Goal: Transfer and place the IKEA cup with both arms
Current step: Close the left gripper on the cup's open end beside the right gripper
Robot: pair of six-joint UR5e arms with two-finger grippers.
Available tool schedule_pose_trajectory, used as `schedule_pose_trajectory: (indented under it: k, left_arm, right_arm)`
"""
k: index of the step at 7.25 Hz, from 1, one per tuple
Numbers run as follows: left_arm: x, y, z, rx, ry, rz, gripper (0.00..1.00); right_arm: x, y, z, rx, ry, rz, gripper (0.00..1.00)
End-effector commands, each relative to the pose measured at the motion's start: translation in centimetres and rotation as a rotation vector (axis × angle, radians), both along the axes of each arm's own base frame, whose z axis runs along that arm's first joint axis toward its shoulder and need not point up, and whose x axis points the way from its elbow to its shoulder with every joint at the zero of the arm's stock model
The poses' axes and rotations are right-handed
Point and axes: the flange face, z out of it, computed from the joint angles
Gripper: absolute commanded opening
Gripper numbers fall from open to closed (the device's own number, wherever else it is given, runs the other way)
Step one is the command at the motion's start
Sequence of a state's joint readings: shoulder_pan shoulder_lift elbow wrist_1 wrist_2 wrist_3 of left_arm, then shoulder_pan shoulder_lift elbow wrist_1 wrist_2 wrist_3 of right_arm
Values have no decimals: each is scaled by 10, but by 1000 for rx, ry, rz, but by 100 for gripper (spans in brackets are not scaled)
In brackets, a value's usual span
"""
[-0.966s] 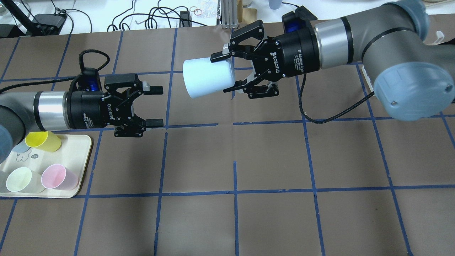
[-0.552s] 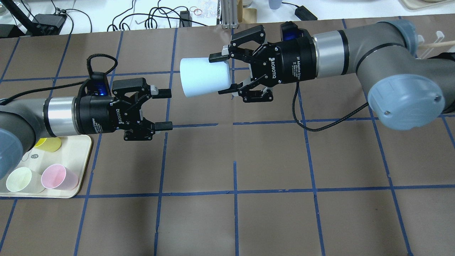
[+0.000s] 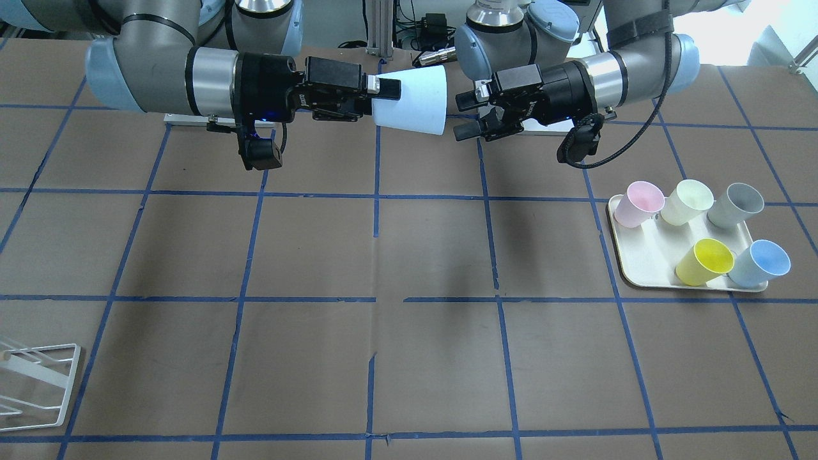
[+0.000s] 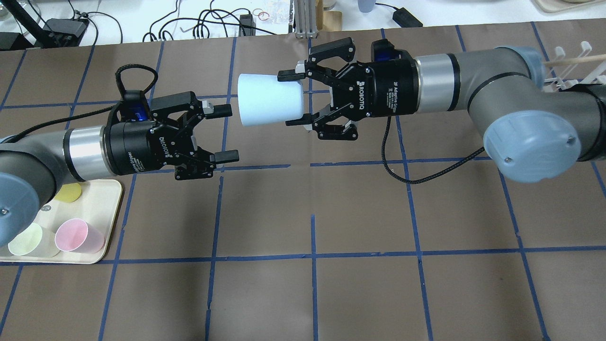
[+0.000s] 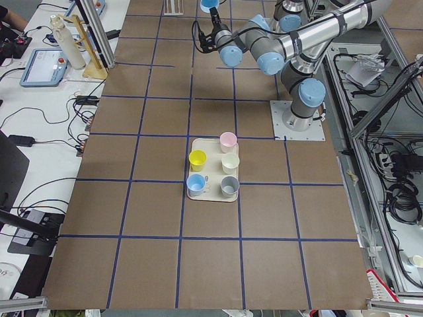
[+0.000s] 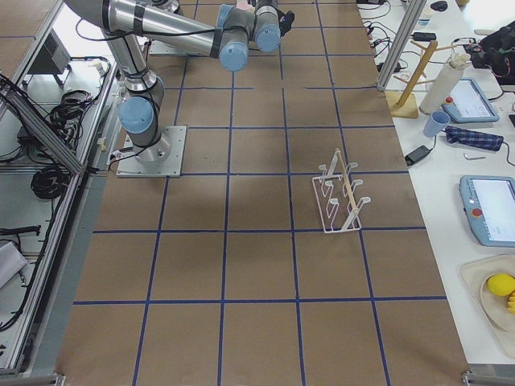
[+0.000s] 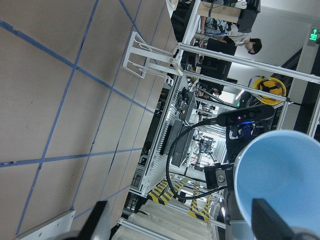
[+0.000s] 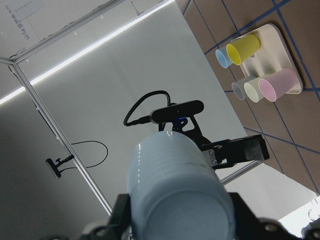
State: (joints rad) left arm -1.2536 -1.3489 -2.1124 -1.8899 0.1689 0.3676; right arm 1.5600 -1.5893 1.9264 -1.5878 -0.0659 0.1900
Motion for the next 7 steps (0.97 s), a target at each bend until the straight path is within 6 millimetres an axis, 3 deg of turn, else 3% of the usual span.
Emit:
schedule_pose_trajectory:
  k: [1,3,7]
  left_arm:
    - [-7,-3,2,-9,55,23,100]
    - [-27,6,-6,3,66,-18,100]
    - [-24,1,0,-7,116,27,94]
  right_arm:
    - [2,1,-3,13,-23,-3,0]
    - [6,2,-4,19,-26,3,0]
    - [6,0,-8,33,-25,4,0]
